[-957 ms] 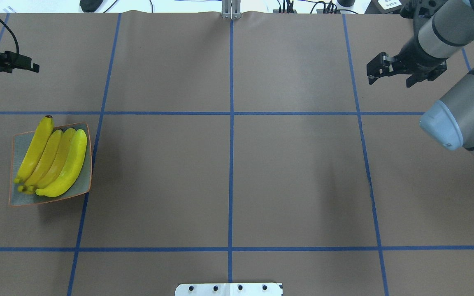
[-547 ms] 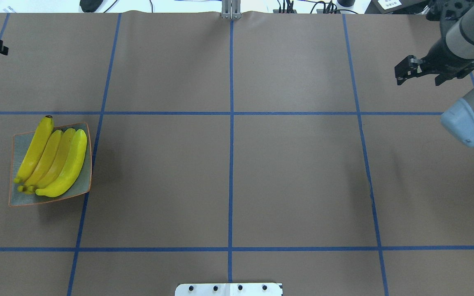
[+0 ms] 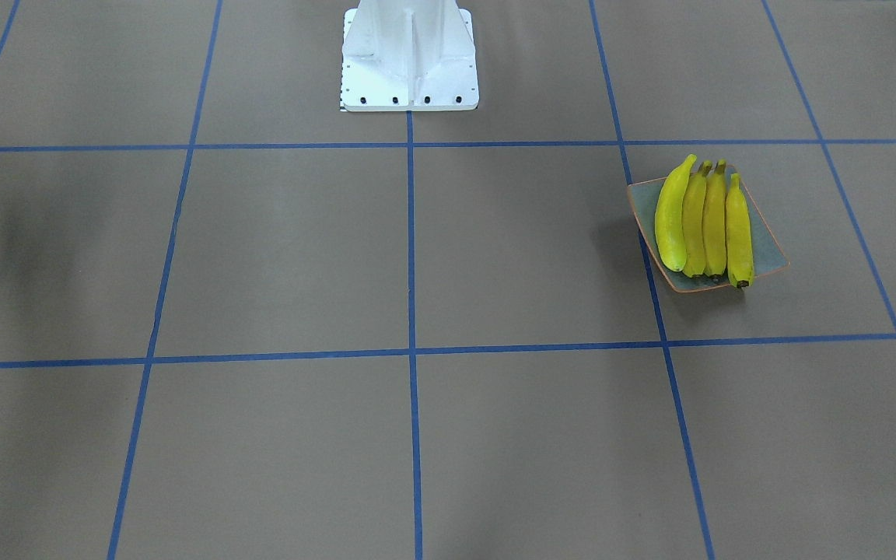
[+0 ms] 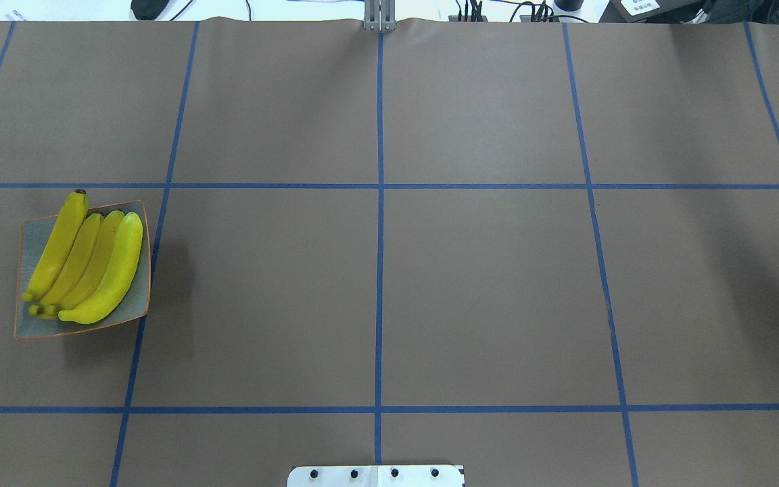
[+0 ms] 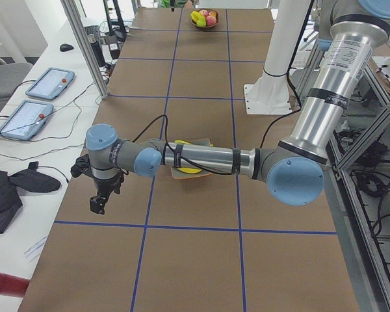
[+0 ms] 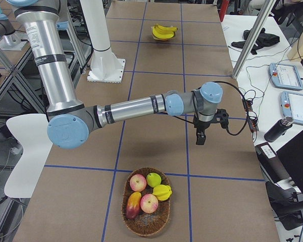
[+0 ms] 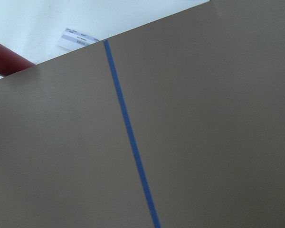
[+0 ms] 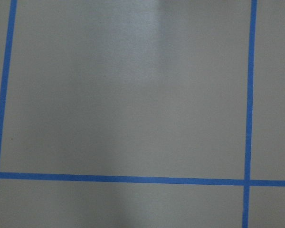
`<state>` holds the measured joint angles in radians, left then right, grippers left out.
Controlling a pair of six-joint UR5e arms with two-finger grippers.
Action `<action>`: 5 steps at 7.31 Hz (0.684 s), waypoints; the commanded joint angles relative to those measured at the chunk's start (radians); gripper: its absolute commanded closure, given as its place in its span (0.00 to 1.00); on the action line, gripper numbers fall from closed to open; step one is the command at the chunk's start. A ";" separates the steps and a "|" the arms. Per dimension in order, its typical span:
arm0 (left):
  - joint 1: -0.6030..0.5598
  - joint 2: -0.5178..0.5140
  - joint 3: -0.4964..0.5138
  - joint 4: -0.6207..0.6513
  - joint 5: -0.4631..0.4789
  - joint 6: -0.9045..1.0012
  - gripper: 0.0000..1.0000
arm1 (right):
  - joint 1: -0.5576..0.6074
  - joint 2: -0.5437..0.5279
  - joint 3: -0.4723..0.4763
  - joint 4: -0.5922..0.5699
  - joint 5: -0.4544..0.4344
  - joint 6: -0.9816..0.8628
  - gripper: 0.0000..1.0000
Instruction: Transfer all bananas from basket to plate
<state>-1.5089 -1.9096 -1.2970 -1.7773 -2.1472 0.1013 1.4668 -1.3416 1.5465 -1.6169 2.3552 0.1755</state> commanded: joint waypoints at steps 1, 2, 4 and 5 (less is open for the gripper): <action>-0.010 0.044 -0.011 -0.039 0.015 0.014 0.00 | 0.081 -0.083 -0.019 0.006 0.041 -0.152 0.01; -0.007 0.085 -0.018 -0.065 0.015 0.014 0.00 | 0.107 -0.123 -0.007 0.008 0.044 -0.156 0.00; -0.007 0.119 -0.016 -0.103 0.013 0.015 0.00 | 0.136 -0.172 0.001 0.002 0.067 -0.183 0.00; -0.005 0.160 -0.004 -0.117 0.018 0.014 0.00 | 0.136 -0.185 0.001 0.000 0.064 -0.209 0.00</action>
<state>-1.5158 -1.7920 -1.3105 -1.8705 -2.1326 0.1156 1.5945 -1.5036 1.5454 -1.6146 2.4178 -0.0031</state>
